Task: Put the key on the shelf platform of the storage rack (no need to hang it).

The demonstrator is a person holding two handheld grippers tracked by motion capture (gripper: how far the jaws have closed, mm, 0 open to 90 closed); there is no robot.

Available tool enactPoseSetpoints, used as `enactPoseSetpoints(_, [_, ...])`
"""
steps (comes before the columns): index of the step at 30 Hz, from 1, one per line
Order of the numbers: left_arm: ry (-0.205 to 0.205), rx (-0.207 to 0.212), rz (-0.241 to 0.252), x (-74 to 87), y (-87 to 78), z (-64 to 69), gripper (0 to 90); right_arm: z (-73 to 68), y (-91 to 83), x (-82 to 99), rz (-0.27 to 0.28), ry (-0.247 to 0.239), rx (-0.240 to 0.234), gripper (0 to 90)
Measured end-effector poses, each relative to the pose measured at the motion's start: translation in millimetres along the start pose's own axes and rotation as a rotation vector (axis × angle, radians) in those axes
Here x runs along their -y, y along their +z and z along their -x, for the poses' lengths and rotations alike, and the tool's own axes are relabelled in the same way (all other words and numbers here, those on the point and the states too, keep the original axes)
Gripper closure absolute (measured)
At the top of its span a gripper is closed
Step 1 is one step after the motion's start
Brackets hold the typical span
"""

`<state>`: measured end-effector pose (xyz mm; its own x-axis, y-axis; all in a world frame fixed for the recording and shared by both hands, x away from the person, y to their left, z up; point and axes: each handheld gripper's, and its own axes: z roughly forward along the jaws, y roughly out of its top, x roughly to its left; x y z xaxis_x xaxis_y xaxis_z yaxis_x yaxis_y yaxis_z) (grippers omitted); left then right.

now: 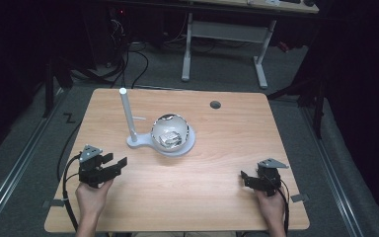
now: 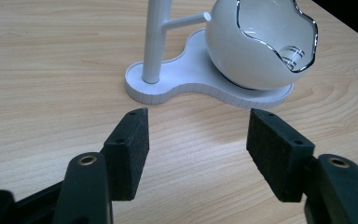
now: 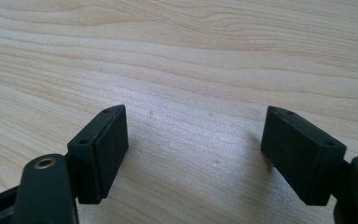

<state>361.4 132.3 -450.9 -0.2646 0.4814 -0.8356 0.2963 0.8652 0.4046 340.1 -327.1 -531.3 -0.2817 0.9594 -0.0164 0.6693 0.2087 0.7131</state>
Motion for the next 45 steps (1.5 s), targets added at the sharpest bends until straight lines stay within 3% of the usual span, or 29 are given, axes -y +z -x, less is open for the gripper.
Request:
enactPoseSetpoints(6, [0.001, -0.008, -0.003, 7.5, 2.4, -2.6, 39.5, 0.0, 0.0, 0.0, 0.0, 0.0, 0.0, 23.3])
enactPoseSetpoints(7, [-0.018, -0.019, 0.0, 9.2, 2.6, -1.7, 39.5, 0.0, 0.0, 0.0, 0.0, 0.0, 0.0, 23.3])
enactPoseSetpoints(8, [0.001, -0.005, -0.003, 9.7, 2.8, -3.5, 39.5, 0.0, 0.0, 0.0, 0.0, 0.0, 0.0, 23.3])
enactPoseSetpoints(9, [-0.018, -0.014, -0.003, 11.2, 2.9, -2.5, 39.5, 0.0, 0.1, 0.0, 0.001, -0.001, 0.0, 23.3])
enactPoseSetpoints(15, [0.004, -0.008, -0.018, 20.1, 6.0, -6.1, 39.6, 0.0, 0.0, 0.0, 0.0, 0.0, 0.0, 23.3])
enactPoseSetpoints(16, [-0.014, -0.022, -0.02, 21.9, 6.5, -5.5, 39.6, 0.0, 0.0, 0.0, 0.0, 0.0, 0.0, 23.3])
enactPoseSetpoints(24, [0.017, -0.027, -0.041, 32.3, 11.1, -12.5, 39.6, 0.0, 0.0, 0.0, 0.0, 0.0, 0.0, 23.3])
enactPoseSetpoints(29, [0.012, -0.039, -0.046, 39.1, 13.9, -13.6, 39.6, 0.0, 0.0, 0.0, 0.0, 0.0, 0.0, 23.2])
enactPoseSetpoints(30, [0.031, -0.032, -0.047, 40.5, 14.9, -15.0, 39.6, 0.0, 0.0, 0.0, 0.0, 0.0, 0.0, 23.3])
enactPoseSetpoints(31, [0.02, -0.039, -0.049, 42.1, 15.4, -14.6, 39.6, 0.0, 0.0, 0.0, 0.0, 0.0, 0.0, 23.3])
enactPoseSetpoints(33, [0.038, -0.036, -0.053, 44.2, 16.5, -16.4, 39.6, 0.0, 0.0, 0.0, 0.0, 0.0, 0.0, 23.3])
enactPoseSetpoints(39, [0.014, -0.05, -0.069, 48.4, 19.9, -18.1, 39.2, 0.0, 0.0, 0.0, 0.0, 0.0, 0.0, 23.3])
enactPoseSetpoints(45, [0.032, -0.051, -0.066, 52.8, 22.7, -18.9, 39.0, 0.0, 0.0, 0.0, 0.0, 0.0, 0.0, 23.3])
